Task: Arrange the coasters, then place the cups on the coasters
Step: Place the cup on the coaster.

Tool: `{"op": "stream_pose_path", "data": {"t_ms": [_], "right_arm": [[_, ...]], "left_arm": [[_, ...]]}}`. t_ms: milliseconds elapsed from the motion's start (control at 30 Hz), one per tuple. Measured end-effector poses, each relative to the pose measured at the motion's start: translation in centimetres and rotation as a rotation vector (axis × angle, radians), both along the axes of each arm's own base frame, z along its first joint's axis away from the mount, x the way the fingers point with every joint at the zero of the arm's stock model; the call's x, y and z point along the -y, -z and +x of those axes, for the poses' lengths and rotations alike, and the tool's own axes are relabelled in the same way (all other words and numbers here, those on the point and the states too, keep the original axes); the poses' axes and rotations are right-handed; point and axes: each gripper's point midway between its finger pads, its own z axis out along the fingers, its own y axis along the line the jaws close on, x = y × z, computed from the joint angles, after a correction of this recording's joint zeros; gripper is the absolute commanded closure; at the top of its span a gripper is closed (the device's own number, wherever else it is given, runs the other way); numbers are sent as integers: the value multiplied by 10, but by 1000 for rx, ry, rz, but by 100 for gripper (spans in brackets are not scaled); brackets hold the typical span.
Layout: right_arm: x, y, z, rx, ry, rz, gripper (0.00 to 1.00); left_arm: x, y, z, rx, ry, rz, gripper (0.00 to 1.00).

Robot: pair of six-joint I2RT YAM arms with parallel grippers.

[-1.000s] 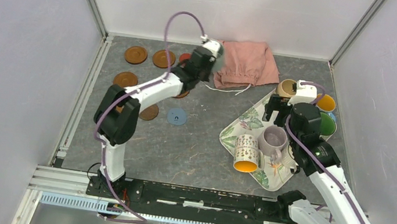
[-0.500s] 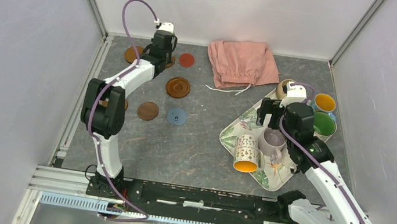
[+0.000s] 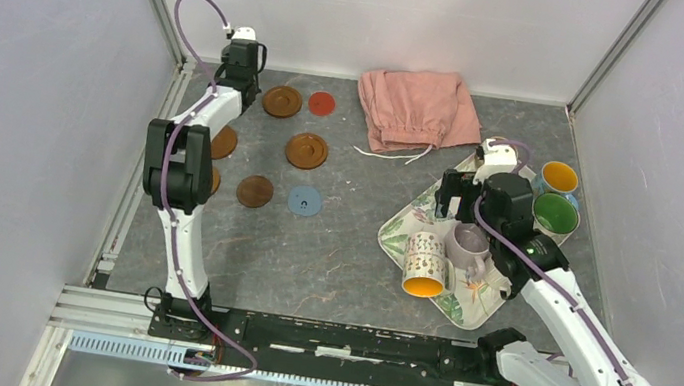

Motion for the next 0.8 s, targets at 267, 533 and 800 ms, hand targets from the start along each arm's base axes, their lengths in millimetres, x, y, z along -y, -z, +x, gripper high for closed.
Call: {"op": "stream_pose_path", "data": {"t_ms": [267, 533, 800], "right_arm": [[-4, 3, 0, -9, -17, 0, 2], [-6, 3, 1, -10, -21, 0, 2], [-8, 4, 1, -10, -32, 0, 2]], "left_arm": [[-29, 24, 5, -37, -48, -3, 98], [-35, 38, 6, -53, -49, -27, 98], [-48, 59, 6, -79, -58, -41, 98]]}}
